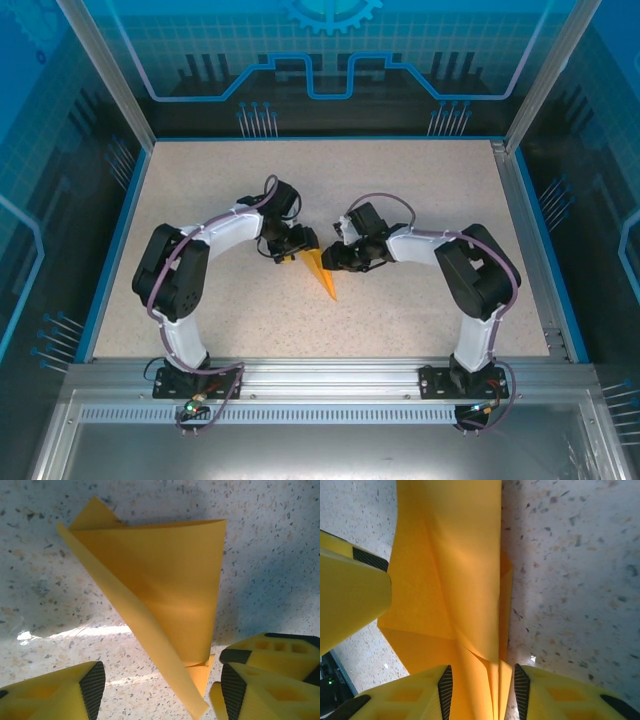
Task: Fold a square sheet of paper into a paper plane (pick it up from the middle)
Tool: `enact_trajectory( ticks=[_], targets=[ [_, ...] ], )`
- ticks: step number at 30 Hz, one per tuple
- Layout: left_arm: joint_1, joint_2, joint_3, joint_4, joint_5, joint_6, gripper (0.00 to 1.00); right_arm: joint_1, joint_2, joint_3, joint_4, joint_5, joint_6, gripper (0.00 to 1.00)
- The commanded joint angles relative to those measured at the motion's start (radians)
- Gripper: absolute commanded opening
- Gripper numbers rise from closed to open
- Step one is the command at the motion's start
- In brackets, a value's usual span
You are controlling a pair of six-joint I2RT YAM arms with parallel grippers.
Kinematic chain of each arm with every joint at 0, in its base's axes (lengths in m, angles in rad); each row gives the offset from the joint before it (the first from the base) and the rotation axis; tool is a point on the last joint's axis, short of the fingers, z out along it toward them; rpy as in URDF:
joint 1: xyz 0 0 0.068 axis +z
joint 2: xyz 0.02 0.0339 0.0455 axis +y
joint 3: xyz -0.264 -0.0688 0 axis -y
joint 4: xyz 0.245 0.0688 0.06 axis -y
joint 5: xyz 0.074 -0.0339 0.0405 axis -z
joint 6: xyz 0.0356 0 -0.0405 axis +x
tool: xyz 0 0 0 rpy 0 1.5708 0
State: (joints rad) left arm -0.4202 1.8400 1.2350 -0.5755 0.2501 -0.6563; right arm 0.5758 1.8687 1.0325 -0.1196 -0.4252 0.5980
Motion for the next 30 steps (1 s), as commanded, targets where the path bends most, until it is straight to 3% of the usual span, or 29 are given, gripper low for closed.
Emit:
enact_trajectory(
  ticks=[1,7,22,30],
  targets=[
    [0.002,0.036,0.030,-0.045,-0.008,-0.016,0.65,0.011,0.030,0.033,-0.068,0.004,-0.026,0.41],
    [0.002,0.041,0.018,-0.045,-0.016,-0.013,0.60,0.025,0.041,0.036,-0.066,-0.036,-0.041,0.41],
    [0.004,0.009,-0.044,-0.023,-0.048,-0.022,0.24,0.060,0.038,0.056,-0.089,-0.002,-0.073,0.23],
    [0.004,-0.011,-0.065,-0.005,-0.049,-0.027,0.17,0.090,0.085,0.124,-0.157,0.034,-0.095,0.22]
  ],
)
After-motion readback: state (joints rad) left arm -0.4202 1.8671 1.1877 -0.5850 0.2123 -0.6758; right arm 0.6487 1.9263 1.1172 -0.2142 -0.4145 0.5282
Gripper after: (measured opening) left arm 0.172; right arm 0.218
